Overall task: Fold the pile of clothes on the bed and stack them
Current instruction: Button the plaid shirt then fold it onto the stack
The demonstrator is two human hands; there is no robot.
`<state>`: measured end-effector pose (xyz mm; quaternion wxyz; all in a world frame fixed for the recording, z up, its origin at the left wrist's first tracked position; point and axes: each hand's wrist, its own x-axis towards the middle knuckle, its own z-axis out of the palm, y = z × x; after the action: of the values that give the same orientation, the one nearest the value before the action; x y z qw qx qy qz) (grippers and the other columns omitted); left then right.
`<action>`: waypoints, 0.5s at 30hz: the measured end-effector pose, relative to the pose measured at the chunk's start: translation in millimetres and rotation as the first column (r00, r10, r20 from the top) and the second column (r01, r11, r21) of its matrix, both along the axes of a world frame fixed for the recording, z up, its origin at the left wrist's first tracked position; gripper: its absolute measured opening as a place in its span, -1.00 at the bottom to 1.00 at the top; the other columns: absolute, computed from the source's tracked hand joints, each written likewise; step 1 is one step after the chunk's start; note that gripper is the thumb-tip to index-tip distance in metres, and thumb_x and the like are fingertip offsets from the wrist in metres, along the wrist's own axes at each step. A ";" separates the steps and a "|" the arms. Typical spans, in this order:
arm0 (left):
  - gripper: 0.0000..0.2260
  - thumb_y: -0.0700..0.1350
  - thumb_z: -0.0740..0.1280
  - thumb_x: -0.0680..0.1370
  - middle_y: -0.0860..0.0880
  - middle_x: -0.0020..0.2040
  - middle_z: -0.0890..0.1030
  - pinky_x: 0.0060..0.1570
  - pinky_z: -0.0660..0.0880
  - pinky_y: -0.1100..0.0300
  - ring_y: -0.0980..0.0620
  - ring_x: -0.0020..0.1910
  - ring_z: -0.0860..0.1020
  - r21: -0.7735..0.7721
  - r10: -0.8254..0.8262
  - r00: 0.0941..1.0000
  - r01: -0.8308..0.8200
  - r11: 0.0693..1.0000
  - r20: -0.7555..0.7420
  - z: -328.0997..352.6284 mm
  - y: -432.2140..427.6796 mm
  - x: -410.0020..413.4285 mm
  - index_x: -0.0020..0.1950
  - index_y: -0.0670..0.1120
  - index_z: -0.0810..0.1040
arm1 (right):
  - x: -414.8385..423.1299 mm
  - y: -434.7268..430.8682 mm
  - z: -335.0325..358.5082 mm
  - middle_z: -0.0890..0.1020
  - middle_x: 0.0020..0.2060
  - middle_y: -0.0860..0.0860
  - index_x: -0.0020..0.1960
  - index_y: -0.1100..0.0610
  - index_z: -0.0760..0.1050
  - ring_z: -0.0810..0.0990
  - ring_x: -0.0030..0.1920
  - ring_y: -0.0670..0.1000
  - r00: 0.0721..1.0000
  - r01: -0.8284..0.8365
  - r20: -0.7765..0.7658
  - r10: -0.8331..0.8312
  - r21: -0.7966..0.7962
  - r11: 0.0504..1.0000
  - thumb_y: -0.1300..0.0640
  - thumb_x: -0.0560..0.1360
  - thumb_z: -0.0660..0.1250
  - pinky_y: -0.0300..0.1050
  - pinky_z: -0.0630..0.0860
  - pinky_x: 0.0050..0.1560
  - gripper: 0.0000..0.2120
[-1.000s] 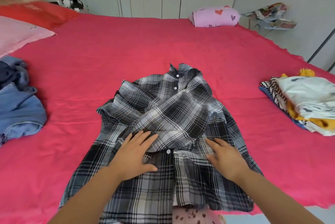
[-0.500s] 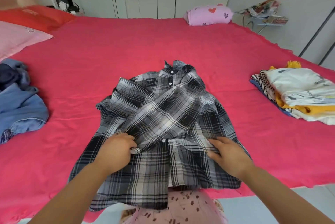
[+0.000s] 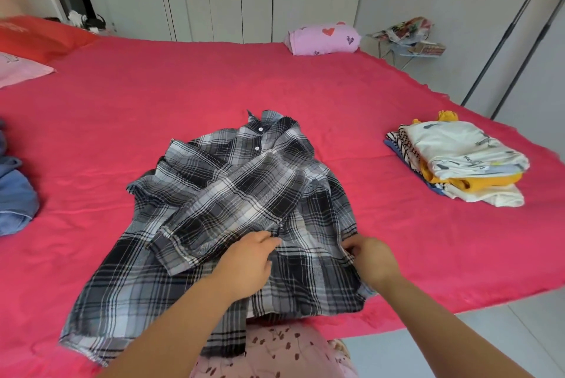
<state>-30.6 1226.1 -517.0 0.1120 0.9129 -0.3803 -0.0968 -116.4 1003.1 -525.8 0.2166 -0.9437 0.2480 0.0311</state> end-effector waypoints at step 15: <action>-0.45 0.16 0.05 0.61 -0.03 0.56 -0.08 0.46 -0.15 -0.08 -0.06 0.53 -0.17 0.276 0.017 0.996 0.007 0.961 -0.086 -21.5 -12.2 19.2 0.54 0.07 -0.06 | 18.1 -10.3 4.7 0.60 0.12 0.15 0.40 0.13 0.28 0.54 0.17 0.14 1.000 -0.013 0.003 0.013 -0.009 1.000 0.19 0.48 0.33 -0.06 0.43 0.07 -0.49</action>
<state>-11.4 1213.8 -538.5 0.0004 0.9155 -0.3556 -0.1885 -98.3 992.8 -521.2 0.2123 -0.9464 0.2414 0.0298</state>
